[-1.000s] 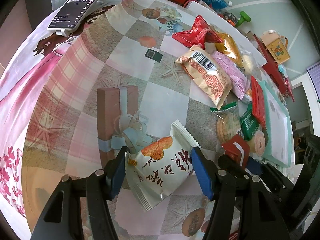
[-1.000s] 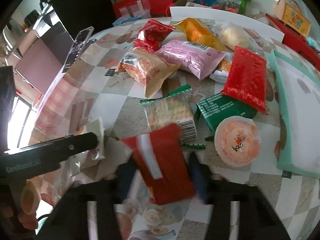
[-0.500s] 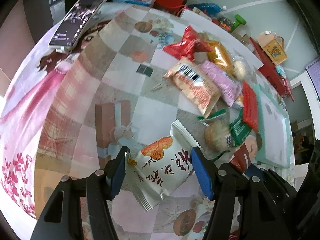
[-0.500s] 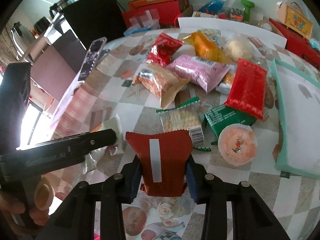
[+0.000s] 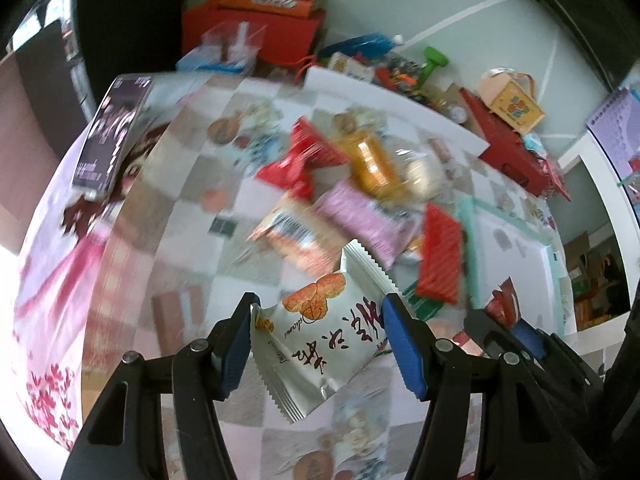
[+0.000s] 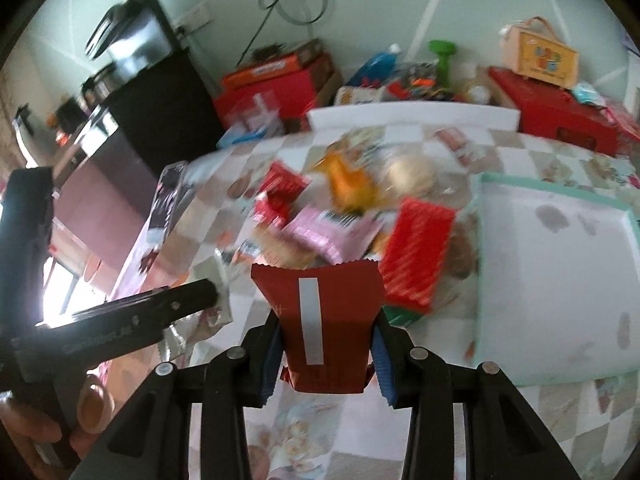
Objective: Organize snacks
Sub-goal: 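Carry both packets over the teal tray and open both grippers to drop them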
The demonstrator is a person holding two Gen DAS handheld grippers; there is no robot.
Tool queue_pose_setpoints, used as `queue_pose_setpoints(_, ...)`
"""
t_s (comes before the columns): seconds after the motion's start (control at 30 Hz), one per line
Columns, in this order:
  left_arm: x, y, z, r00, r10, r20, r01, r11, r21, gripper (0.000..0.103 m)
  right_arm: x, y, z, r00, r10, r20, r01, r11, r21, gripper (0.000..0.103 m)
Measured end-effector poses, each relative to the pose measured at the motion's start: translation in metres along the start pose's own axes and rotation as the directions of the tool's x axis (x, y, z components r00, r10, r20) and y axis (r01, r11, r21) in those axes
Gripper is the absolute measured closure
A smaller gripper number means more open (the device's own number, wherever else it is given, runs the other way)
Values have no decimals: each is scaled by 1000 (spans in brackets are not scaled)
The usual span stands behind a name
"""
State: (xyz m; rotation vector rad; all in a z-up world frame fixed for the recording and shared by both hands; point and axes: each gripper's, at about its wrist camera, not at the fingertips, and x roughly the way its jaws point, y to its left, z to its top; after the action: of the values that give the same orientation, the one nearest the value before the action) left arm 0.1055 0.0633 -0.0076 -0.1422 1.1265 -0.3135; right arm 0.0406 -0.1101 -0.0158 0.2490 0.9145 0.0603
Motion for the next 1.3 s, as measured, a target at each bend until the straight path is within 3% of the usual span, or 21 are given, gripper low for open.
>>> queue_pose_setpoints(0.3, 5, -61, 25, 999, -29, 33, 25, 995, 97, 39, -13, -52, 27, 995, -81, 52, 73, 989, 131, 61)
queue_pose_setpoints(0.63, 25, -119, 41, 998, -57, 37, 49, 982, 181, 39, -26, -121, 41, 977, -191, 95, 154, 940, 304, 61)
queue_pose_setpoints(0.93, 51, -167, 42, 997, -76, 27, 66, 961, 267, 39, -32, -189, 38, 943, -321, 85, 249, 853, 459, 61)
queue_pose_setpoints(1.3, 98, -228, 33, 992, -113, -46, 122, 931, 344, 39, -43, -264, 10, 871, -491, -11, 400, 695, 598, 61)
